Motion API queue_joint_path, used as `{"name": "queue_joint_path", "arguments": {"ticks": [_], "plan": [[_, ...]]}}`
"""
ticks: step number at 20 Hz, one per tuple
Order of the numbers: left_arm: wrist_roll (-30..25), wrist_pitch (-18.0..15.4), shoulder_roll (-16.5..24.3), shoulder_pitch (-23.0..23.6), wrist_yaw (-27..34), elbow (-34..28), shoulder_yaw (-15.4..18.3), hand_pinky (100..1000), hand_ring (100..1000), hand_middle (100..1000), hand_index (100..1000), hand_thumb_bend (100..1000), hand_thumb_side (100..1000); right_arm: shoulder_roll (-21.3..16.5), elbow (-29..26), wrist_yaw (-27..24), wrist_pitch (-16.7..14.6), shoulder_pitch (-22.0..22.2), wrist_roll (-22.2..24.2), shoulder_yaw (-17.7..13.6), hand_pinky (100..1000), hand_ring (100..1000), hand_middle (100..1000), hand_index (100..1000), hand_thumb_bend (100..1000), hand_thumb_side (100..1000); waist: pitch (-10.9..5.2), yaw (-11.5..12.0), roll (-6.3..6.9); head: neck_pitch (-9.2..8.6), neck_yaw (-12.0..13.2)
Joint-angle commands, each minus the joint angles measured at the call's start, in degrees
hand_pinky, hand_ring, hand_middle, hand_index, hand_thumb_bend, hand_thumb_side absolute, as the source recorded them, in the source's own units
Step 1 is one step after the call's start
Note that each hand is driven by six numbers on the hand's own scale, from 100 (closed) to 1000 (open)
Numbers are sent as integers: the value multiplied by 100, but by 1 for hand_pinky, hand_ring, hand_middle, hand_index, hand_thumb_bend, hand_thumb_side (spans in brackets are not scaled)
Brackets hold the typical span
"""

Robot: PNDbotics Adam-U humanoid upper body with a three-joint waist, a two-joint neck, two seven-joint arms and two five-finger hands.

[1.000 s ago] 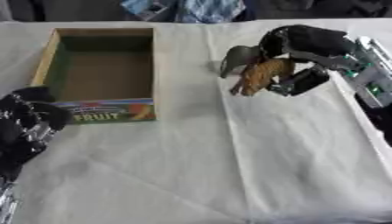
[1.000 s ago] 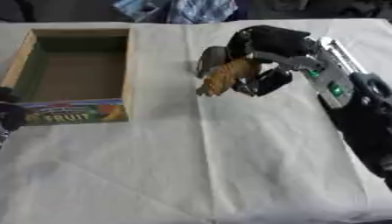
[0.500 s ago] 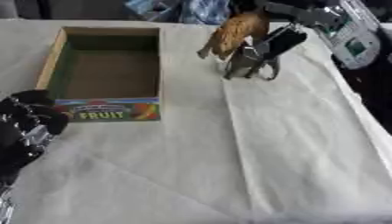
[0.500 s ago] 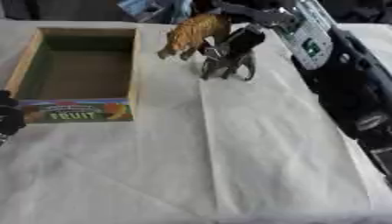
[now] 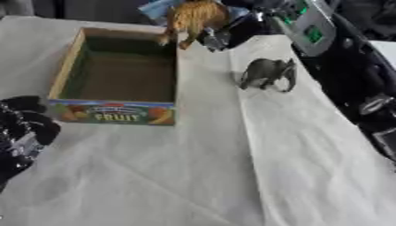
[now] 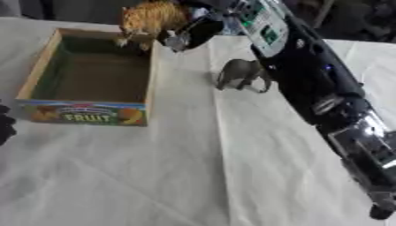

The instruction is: Pick up objects on the table and place them in the box.

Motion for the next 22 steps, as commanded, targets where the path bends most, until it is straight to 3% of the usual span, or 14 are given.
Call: {"name": "queue_joint_path", "arguments": {"ticks": [1, 12, 16, 22], "plan": [[-63, -6, 117, -114, 31, -142, -38, 524, 576, 576, 715, 767, 406, 137, 177, 293, -1313, -240, 1414, -151, 730, 481, 406, 614, 100, 401, -76, 57, 25, -103, -105], [-169, 17, 81, -293, 90, -205, -131, 525, 577, 576, 715, 767, 407, 950, 1143, 2143, -1313, -407, 884, -457, 732, 506, 427, 637, 100, 450, -22, 441, -4, -177, -352], [-205, 21, 68, -329, 102, -219, -159, 526, 577, 576, 715, 768, 408, 1182, 1403, 3154, -1313, -366, 380, -499, 727, 523, 444, 655, 100, 479, -1, 548, 7, -179, -413], [-236, 29, 63, -349, 113, -235, -178, 526, 577, 576, 715, 767, 408, 1363, 1903, 4625, -1313, -305, -673, -568, 741, 576, 496, 698, 193, 499, 14, 628, 28, -189, -427]]}}
